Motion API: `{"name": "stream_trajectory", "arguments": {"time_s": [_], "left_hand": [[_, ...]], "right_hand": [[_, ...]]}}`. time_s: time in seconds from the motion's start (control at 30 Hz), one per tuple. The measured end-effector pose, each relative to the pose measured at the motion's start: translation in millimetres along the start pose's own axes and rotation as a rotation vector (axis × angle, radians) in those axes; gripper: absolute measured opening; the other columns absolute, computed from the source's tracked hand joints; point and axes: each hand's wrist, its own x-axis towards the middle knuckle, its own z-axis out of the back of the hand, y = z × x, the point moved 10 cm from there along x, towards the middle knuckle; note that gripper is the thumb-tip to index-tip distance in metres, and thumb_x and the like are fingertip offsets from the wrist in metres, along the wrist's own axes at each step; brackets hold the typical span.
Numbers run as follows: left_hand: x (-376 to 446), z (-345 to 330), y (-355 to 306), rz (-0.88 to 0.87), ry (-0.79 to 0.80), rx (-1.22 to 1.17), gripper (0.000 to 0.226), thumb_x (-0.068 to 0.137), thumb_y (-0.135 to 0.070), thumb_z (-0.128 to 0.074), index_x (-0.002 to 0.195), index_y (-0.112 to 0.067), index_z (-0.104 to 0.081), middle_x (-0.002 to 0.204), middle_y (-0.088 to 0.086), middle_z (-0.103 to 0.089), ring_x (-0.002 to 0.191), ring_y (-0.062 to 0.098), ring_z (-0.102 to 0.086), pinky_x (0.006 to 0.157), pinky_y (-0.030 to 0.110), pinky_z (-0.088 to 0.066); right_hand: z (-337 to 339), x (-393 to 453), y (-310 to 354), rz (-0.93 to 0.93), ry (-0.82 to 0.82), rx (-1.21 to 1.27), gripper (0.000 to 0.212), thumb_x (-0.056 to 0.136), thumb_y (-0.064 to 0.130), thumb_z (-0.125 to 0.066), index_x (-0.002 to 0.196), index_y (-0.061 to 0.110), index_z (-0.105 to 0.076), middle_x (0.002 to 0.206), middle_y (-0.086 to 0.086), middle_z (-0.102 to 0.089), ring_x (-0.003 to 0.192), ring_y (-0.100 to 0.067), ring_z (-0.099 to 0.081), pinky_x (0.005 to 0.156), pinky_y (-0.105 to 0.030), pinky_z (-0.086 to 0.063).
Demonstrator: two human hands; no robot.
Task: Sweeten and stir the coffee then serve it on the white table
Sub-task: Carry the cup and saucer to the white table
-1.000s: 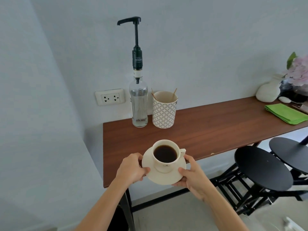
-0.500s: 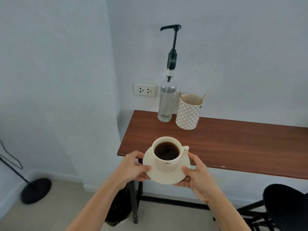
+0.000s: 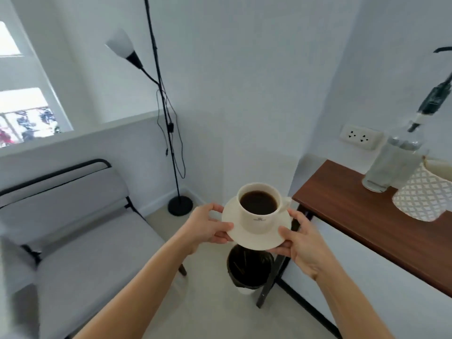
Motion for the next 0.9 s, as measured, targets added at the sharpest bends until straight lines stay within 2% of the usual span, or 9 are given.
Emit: {"name": "stream_trajectory", "arguments": {"time_s": [0.17,0.3,0.5,0.63,0.7,0.83,0.9], "left_hand": [[-67.9,108.3,36.1,0.016,-0.202,-0.086,0.041,0.084,-0.005,-0.076,0.118,-0.011,-0.055,0.078,0.014,-0.077,0.063,0.019,-0.075,0.060,0.027,-0.062],[-136.7,197.4,72.9,0.023,-0.342,-0.152,0.041,0.085,-0.005,-0.076,0.119,-0.010,-0.055,0.092,0.024,-0.077,0.069,0.023,-0.074,0.062,0.027,-0.063],[-252.5,327.7,144.4,0.052,-0.525,-0.221,0.040,0.084,-0.007,-0.076,0.118,-0.012,-0.055,0.084,0.017,-0.076,0.069,0.022,-0.075,0.065,0.028,-0.062],[-329.2,403.4,194.1,0.086,-0.650,-0.283,0.039,0.084,-0.004,-0.076,0.117,-0.010,-0.055,0.074,0.012,-0.074,0.066,0.021,-0.075,0.065,0.028,-0.063],[-363.1,437.0,218.5,0.104,-0.708,-0.323,0.039,0.084,-0.002,-0.075,0.117,-0.009,-0.056,0.080,0.016,-0.073,0.065,0.023,-0.074,0.067,0.029,-0.063],[-415.7,498.4,263.5,0.135,-0.826,-0.367,0.038,0.084,-0.001,-0.074,0.117,-0.007,-0.056,0.086,0.019,-0.073,0.065,0.022,-0.074,0.060,0.025,-0.062],[-435.7,526.6,286.9,0.157,-0.880,-0.368,0.038,0.085,-0.002,-0.074,0.117,-0.008,-0.056,0.092,0.021,-0.074,0.067,0.022,-0.074,0.060,0.023,-0.062]], "right_hand": [[-117.2,-11.8,-21.1,-0.019,0.182,-0.076,0.043,0.099,-0.006,-0.047,0.131,0.023,-0.045,0.113,-0.017,-0.064,0.082,-0.033,-0.075,0.062,-0.043,-0.065],[-221.0,-32.9,-50.5,-0.028,0.321,-0.117,0.050,0.099,-0.007,-0.047,0.142,0.019,-0.041,0.120,-0.023,-0.064,0.082,-0.036,-0.075,0.063,-0.044,-0.065],[-382.6,-88.4,-118.2,-0.092,0.514,-0.139,0.048,0.099,-0.009,-0.044,0.141,0.015,-0.043,0.102,-0.019,-0.069,0.072,-0.032,-0.073,0.056,-0.040,-0.065],[-484.1,-129.6,-161.8,-0.155,0.635,-0.166,0.049,0.100,-0.008,-0.044,0.141,0.016,-0.041,0.103,-0.020,-0.067,0.079,-0.035,-0.070,0.054,-0.038,-0.064],[-530.0,-149.4,-183.5,-0.189,0.688,-0.190,0.048,0.100,-0.007,-0.044,0.141,0.018,-0.039,0.101,-0.020,-0.066,0.078,-0.036,-0.070,0.054,-0.039,-0.064],[-617.8,-171.8,-224.1,-0.211,0.789,-0.293,0.049,0.101,-0.006,-0.044,0.143,0.018,-0.037,0.099,-0.020,-0.066,0.067,-0.031,-0.074,0.053,-0.039,-0.064],[-658.5,-179.9,-244.8,-0.221,0.835,-0.349,0.048,0.101,-0.004,-0.044,0.141,0.021,-0.037,0.099,-0.019,-0.066,0.070,-0.031,-0.073,0.054,-0.040,-0.064]]}}
